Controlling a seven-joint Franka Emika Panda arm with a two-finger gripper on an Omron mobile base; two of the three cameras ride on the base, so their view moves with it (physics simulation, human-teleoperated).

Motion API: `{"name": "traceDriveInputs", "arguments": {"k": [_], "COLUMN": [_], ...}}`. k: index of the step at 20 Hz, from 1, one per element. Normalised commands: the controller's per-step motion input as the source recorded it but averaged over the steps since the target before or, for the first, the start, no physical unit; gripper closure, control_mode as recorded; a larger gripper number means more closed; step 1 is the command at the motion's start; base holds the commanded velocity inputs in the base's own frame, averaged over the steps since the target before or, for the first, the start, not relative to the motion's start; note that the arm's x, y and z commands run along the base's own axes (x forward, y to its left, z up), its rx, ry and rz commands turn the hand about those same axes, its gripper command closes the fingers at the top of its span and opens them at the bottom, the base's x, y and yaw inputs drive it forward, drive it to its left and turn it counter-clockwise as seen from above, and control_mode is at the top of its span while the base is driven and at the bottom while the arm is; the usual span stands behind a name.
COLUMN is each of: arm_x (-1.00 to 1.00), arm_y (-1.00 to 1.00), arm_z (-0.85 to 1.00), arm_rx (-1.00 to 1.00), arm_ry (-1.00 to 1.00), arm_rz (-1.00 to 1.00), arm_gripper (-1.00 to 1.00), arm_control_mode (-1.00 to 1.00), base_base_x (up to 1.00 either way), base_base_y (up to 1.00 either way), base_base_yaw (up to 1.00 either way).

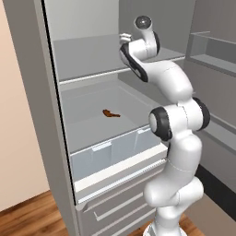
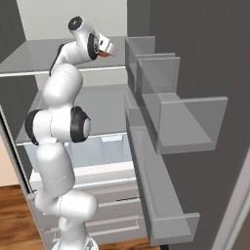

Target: Take the cheese, chicken drumstick, and squash from the fridge and place them on the plate on the dining counter to create an appetizer plate.

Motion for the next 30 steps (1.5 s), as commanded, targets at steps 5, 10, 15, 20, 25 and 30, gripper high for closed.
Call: {"name": "traceDriveInputs", "arguments": {"k": [5, 10, 15, 20, 25, 30], "arm_x": [-0.96, -1.00, -1.00, -1.00, -1.00, -1.00], "arm_y": [0.13, 0.21, 0.11, 0.02, 0.00, 0.01], "arm_z": [0.24, 0.50, 0.20, 0.01, 0.00, -0.01], "arm_rx": [-0.01, -0.05, -0.04, -0.04, -0.03, -0.01], "arm_ry": [-0.23, -0.24, -0.13, 0.00, 0.06, 0.19], "arm_rz": [0.04, 0.01, 0.02, 0.04, 0.04, 0.07], "arm_gripper": [1.00, 1.00, 1.00, 1.00, 1.00, 1.00], "arm_control_mode": [-1.00, -1.00, -1.00, -1.00, -1.00, -1.00], "base_base_x": [0.00, 0.00, 0.00, 0.00, 0.00, 0.00], "base_base_y": [0.00, 0.00, 0.00, 0.00, 0.00, 0.00], "base_base_yaw": [0.00, 0.00, 0.00, 0.00, 0.00, 0.00]}}
